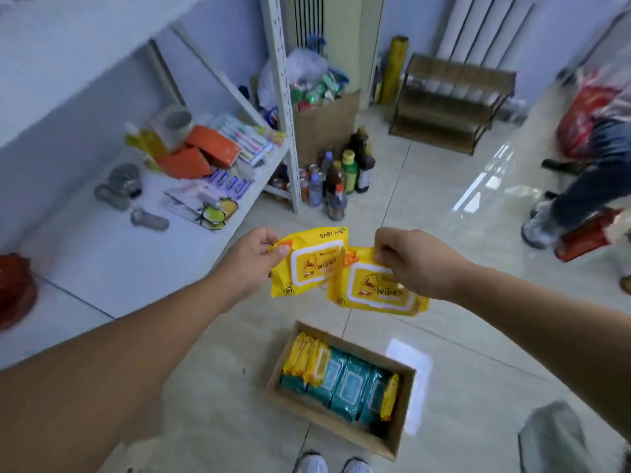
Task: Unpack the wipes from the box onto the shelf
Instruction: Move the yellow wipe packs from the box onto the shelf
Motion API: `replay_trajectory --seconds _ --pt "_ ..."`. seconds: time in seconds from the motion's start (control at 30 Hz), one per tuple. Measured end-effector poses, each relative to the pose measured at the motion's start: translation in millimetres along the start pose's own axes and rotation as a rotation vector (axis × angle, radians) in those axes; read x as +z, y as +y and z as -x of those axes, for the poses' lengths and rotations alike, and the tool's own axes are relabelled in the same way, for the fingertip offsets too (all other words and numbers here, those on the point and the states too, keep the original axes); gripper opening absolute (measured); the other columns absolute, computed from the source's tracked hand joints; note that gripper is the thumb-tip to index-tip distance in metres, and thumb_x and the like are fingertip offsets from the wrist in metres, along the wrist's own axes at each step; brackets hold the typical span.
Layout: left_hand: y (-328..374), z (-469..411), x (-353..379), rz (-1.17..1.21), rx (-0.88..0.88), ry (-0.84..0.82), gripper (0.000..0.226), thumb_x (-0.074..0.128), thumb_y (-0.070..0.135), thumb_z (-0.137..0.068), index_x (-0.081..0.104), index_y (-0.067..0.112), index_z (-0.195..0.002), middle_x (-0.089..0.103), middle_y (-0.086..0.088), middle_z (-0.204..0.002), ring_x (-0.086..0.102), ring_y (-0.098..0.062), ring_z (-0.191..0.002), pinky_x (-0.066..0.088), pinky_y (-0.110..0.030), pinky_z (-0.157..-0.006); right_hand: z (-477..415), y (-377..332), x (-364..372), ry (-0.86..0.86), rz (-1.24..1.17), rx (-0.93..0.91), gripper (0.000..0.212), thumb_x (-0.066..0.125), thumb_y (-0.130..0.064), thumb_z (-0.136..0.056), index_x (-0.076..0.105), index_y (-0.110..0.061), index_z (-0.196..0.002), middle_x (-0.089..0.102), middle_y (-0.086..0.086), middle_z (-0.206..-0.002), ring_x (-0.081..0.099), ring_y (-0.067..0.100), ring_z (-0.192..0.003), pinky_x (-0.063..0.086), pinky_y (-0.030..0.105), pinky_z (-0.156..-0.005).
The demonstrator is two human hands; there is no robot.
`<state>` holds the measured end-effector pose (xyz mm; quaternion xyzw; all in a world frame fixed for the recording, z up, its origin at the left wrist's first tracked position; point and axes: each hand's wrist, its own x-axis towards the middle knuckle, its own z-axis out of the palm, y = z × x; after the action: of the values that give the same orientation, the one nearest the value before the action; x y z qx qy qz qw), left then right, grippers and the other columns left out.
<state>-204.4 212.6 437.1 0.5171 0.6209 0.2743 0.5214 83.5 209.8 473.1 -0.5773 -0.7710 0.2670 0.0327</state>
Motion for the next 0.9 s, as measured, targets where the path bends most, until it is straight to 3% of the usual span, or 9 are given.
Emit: replay_trajectory --seconds 0.07,0.13,0.33,0.43,0.67,0.9 --pt "62 17 -30 0.017 0.073 0.017 0.009 0.067 0.034 -0.086 0.06 0.033 -0.08 0.067 -0.012 -0.083 0.059 -0.025 -0.078 0.051 -0.049 -0.078 7 -29 -61 0.057 0.005 -0.042 0.017 0.056 -0.02 -0.096 0.047 -0.022 -0.081 0.058 0.0 -0.078 0.056 0.026 -0.078 0.049 0.041 -0.071" --pt "116 35 -58 0.016 0.131 0.025 0.014 0.067 0.023 -0.095 0.059 0.029 -0.085 0.064 -0.011 -0.078 0.055 -0.024 -0.074 0.046 -0.042 -0.073 16 -61 -117 0.105 -0.004 -0.104 0.017 0.059 -0.018 -0.095 0.051 -0.02 -0.081 0.055 -0.004 -0.075 0.054 0.023 -0.077 0.043 0.037 -0.067" --pt "259 125 -148 0.011 0.221 0.12 0.011 0.058 0.016 -0.101 0.054 0.018 -0.091 0.065 -0.009 -0.077 0.058 -0.023 -0.068 0.054 -0.037 -0.064 53 -173 -260 0.163 -0.035 -0.254 0.02 0.063 -0.028 -0.095 0.054 -0.022 -0.078 0.058 -0.006 -0.074 0.055 0.012 -0.072 0.045 0.033 -0.065" --pt "300 177 -190 0.007 0.264 0.179 0.009 0.058 0.018 -0.101 0.054 0.018 -0.093 0.067 -0.011 -0.084 0.062 -0.024 -0.072 0.056 -0.043 -0.074 67 -230 -302 0.168 -0.045 -0.346 0.021 0.061 -0.031 -0.097 0.055 -0.021 -0.08 0.061 -0.005 -0.075 0.056 0.011 -0.071 0.047 0.033 -0.066" --pt "321 297 -279 -0.02 0.304 0.367 0.009 0.056 0.018 -0.102 0.059 0.018 -0.094 0.075 0.001 -0.08 0.072 -0.013 -0.073 0.06 -0.035 -0.07 81 -355 -332 0.203 0.005 -0.545 0.022 0.062 -0.033 -0.097 0.056 -0.021 -0.08 0.059 -0.004 -0.072 0.052 0.009 -0.064 0.044 0.032 -0.063" --pt "265 401 -375 -0.003 0.24 0.532 0.009 0.057 0.018 -0.102 0.056 0.013 -0.095 0.072 -0.005 -0.085 0.068 -0.019 -0.078 0.059 -0.048 -0.084 86 -503 -278 0.172 0.022 -0.719 0.02 0.061 -0.035 -0.098 0.057 -0.024 -0.081 0.063 -0.007 -0.076 0.059 0.006 -0.073 0.043 0.024 -0.062"
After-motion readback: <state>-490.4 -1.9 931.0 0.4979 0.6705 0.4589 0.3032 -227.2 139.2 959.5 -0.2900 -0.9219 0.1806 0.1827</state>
